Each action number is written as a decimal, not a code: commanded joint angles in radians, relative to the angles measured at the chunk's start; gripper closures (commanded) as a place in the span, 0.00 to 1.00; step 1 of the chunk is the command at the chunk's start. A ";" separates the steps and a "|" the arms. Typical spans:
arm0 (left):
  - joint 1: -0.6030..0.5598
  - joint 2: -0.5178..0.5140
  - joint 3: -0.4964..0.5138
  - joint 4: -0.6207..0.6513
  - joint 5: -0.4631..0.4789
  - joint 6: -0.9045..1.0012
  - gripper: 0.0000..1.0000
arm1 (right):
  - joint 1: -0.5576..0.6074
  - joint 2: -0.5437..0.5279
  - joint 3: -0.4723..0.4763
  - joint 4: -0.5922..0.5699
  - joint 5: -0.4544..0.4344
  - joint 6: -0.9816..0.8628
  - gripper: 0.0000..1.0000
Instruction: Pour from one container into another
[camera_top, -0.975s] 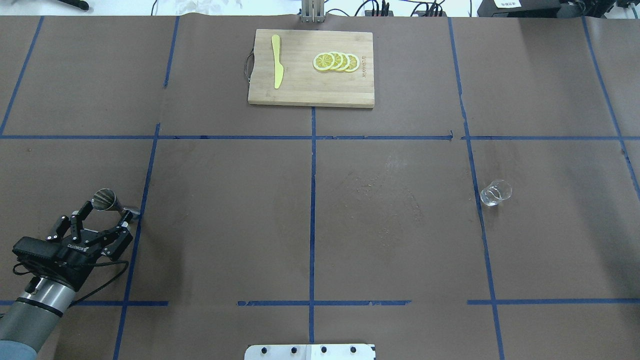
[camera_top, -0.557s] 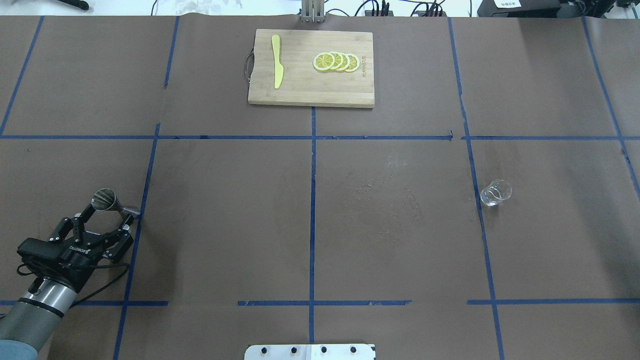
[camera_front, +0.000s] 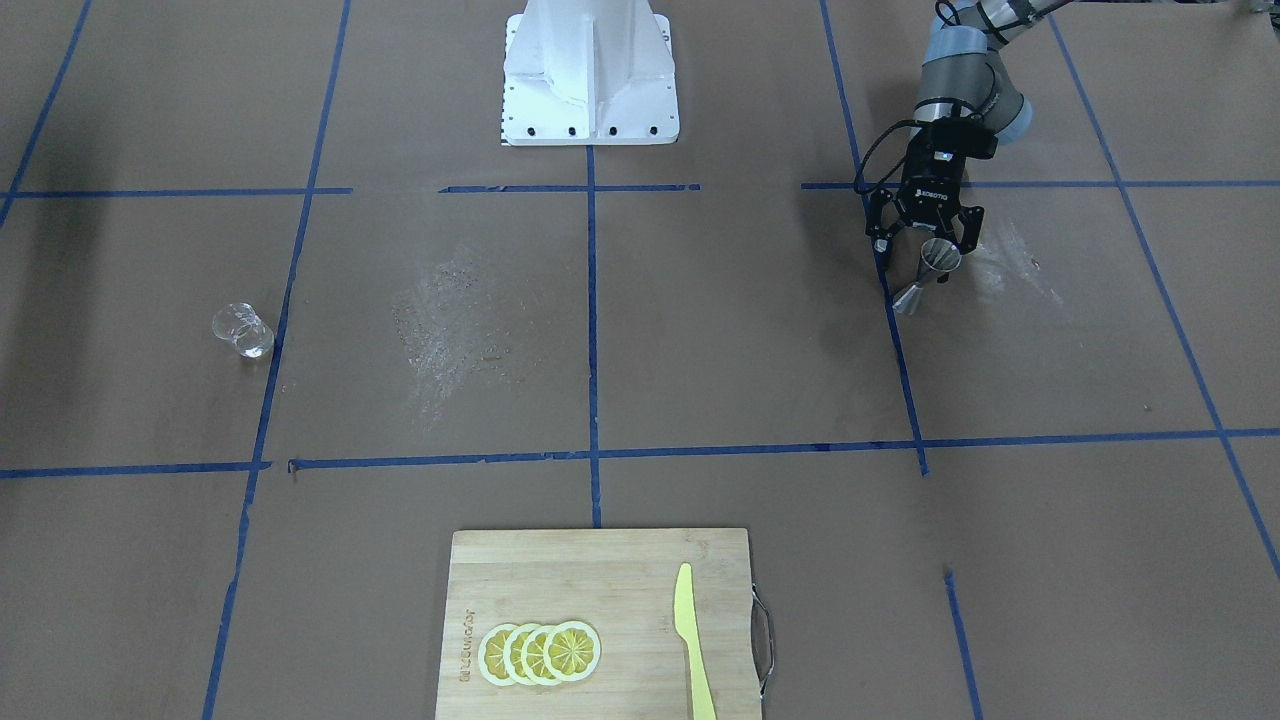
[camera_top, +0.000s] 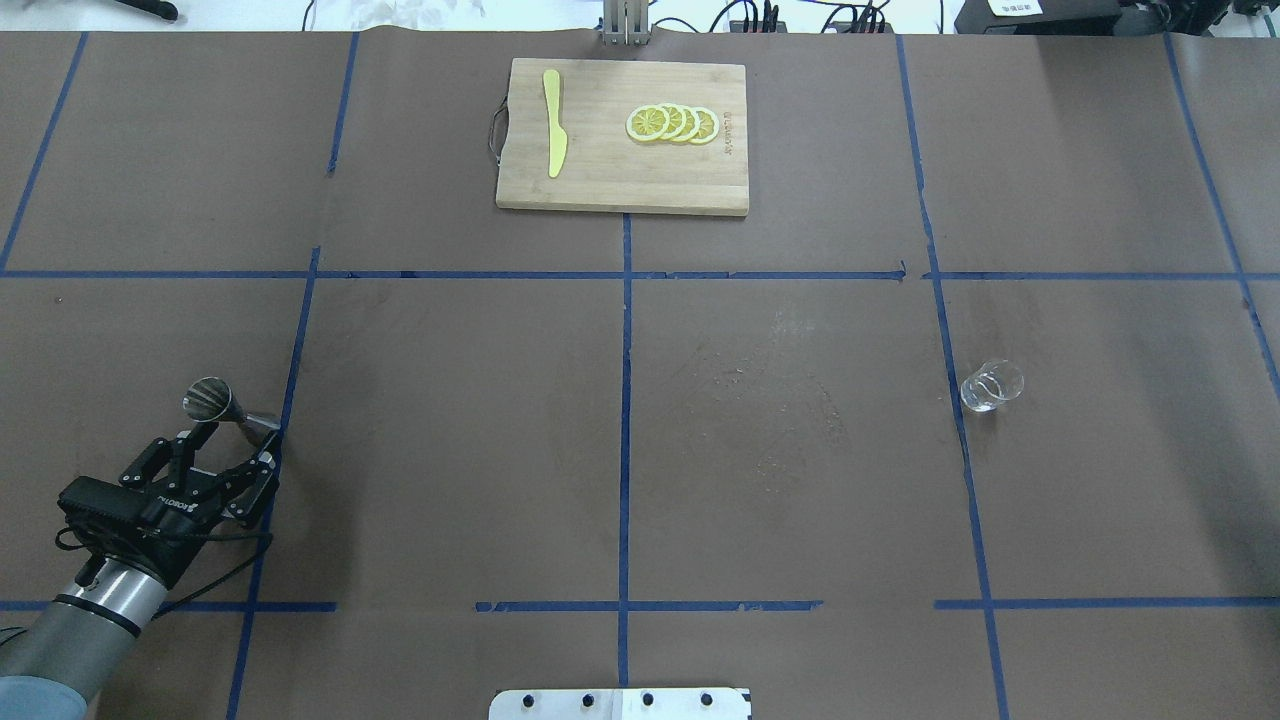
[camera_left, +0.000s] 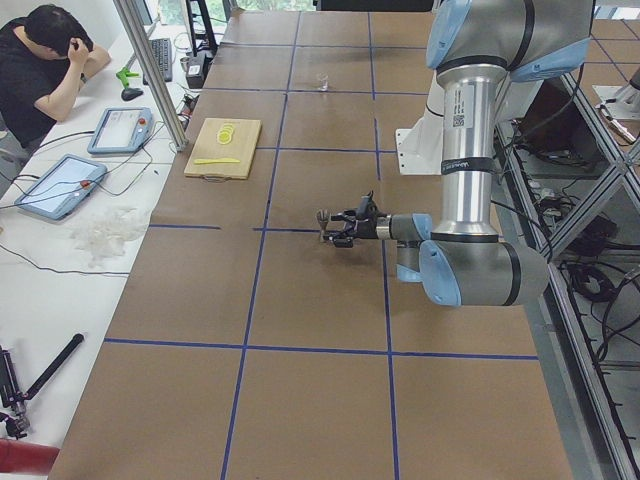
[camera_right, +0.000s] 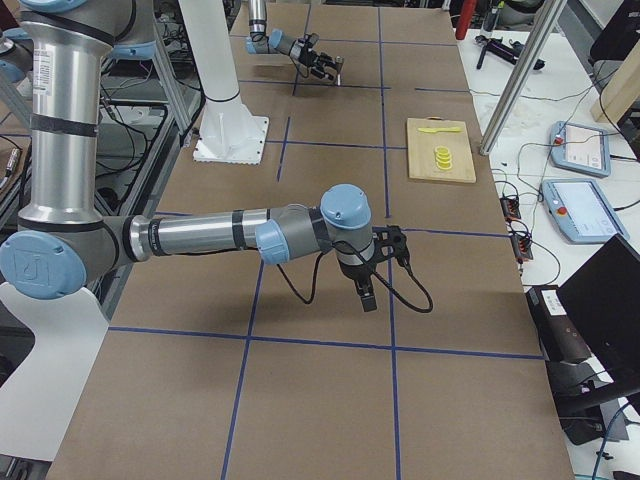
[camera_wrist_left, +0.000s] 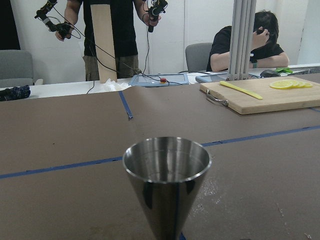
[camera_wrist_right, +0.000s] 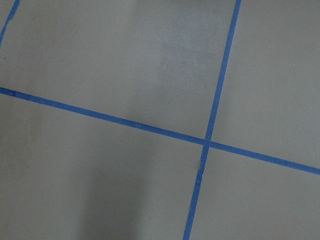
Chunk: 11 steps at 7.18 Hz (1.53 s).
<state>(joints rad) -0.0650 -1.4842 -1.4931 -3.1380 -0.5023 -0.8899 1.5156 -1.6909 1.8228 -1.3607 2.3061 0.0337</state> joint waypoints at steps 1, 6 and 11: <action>-0.009 0.001 0.002 -0.008 -0.010 -0.003 0.33 | 0.000 0.004 0.000 0.000 -0.001 0.000 0.00; -0.050 0.002 0.002 -0.016 -0.036 -0.004 0.31 | 0.000 0.007 -0.002 0.000 -0.001 0.000 0.00; -0.045 -0.001 0.017 -0.025 -0.035 -0.004 0.82 | 0.000 0.007 0.000 0.000 -0.001 0.000 0.00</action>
<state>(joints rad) -0.1133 -1.4842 -1.4854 -3.1562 -0.5385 -0.8943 1.5156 -1.6843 1.8222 -1.3606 2.3056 0.0337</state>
